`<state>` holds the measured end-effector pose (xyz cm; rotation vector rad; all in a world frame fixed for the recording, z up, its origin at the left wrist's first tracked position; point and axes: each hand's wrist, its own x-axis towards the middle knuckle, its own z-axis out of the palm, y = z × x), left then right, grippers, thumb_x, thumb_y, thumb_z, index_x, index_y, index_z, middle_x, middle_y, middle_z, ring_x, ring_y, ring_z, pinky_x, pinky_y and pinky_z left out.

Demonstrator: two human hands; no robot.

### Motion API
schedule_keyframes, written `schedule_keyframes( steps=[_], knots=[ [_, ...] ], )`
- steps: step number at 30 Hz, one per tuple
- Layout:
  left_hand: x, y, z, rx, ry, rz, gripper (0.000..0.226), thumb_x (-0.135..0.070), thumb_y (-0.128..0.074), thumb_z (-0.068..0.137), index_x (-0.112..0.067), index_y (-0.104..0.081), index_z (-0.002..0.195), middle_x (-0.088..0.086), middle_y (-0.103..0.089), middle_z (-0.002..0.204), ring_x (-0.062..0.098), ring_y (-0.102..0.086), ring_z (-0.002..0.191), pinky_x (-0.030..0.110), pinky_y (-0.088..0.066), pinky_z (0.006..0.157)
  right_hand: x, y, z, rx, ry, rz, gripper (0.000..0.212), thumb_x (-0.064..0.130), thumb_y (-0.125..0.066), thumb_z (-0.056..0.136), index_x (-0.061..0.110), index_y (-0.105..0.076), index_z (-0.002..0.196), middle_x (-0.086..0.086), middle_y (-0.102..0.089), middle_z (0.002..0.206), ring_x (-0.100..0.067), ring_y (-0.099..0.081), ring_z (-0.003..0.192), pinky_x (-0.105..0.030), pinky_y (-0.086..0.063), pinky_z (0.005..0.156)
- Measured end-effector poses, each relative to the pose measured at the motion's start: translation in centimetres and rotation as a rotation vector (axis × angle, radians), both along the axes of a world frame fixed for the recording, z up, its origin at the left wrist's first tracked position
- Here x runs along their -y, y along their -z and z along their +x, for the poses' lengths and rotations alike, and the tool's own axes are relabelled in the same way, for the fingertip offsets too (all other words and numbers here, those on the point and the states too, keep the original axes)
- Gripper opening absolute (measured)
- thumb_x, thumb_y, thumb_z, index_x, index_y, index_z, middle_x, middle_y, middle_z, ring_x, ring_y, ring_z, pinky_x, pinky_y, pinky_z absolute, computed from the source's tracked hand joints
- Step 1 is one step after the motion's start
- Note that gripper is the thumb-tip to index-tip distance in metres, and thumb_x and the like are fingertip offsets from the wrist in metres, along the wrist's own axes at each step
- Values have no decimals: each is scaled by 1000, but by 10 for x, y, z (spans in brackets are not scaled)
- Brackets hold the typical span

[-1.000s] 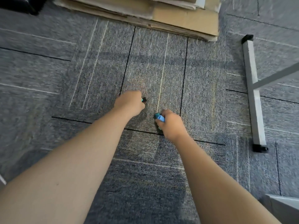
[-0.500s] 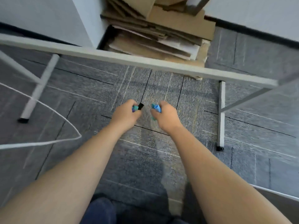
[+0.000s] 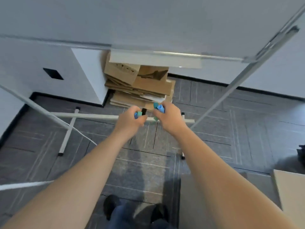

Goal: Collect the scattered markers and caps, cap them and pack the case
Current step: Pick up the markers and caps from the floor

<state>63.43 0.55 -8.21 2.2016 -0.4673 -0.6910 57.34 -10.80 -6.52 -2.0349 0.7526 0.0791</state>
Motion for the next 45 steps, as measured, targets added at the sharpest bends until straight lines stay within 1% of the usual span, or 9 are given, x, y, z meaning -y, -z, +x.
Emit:
schedule_keyframes(
  steps=[4,10,14,20,27,31,35,41,45],
  knots=[
    [36,-71,-24,6,92,-101,9,-24,-52,91,-18,-47,94,0,-56,80,11,-50,65,27,-40,60,27,-70,-36,66,112,-21,10,22,-51,93,15,-44,95,10,-41,72,-1,-39,61,-14,-30,52],
    [93,-129,-73,68,401,-170,14,-27,-52,91,-17,-49,100,2,-55,91,13,-51,74,26,-40,61,60,-131,-122,146,412,-70,17,22,-52,93,20,-41,79,8,-44,73,-1,-40,60,-10,-33,49],
    [127,-159,-133,54,626,-211,15,-26,-54,90,-14,-51,98,-2,-55,76,7,-47,58,21,-36,50,66,-158,-206,136,679,-194,16,24,-53,92,15,-42,85,9,-39,69,-2,-37,59,-14,-30,50],
    [155,-180,-260,-11,990,-248,11,-22,-55,90,-14,-48,92,5,-58,83,13,-48,61,27,-42,57,38,-178,-348,130,1105,-203,13,19,-53,92,7,-48,86,-2,-48,69,-9,-41,55,-22,-30,50],
    [138,-185,-428,-89,1367,-206,17,-20,-55,90,-23,-46,75,2,-54,76,10,-47,59,27,-41,59,-29,-183,-514,110,1495,-190,12,18,-51,91,6,-48,89,-3,-53,76,-8,-39,53,-21,-30,50],
    [119,-181,-523,-109,1500,-191,8,-21,-54,90,-16,-47,89,4,-54,80,14,-47,62,28,-39,61,-63,-179,-603,87,1609,-224,13,18,-50,92,9,-43,86,0,-51,70,-9,-37,53,-19,-30,44],
    [95,-167,-620,-75,1555,-164,11,-25,-54,90,-18,-46,89,2,-52,76,20,-47,72,29,-38,66,-92,-167,-696,36,1625,-217,18,19,-51,93,14,-42,78,1,-46,69,-9,-35,55,-21,-28,49],
    [49,-140,-739,139,1747,-110,21,-26,-50,92,-9,-49,105,-6,-39,66,9,-38,59,22,-27,49,-153,-131,-810,-123,1704,-144,29,23,-52,92,21,-35,69,3,-46,71,-12,-39,60,-24,-30,52],
    [23,-121,-788,372,1911,-22,25,-29,-48,93,-12,-46,112,3,-57,92,21,-52,80,29,-42,66,-187,-98,-849,-203,1704,-68,31,19,-51,92,26,-33,69,5,-44,80,-19,-46,79,-21,-32,55]
  ],
)
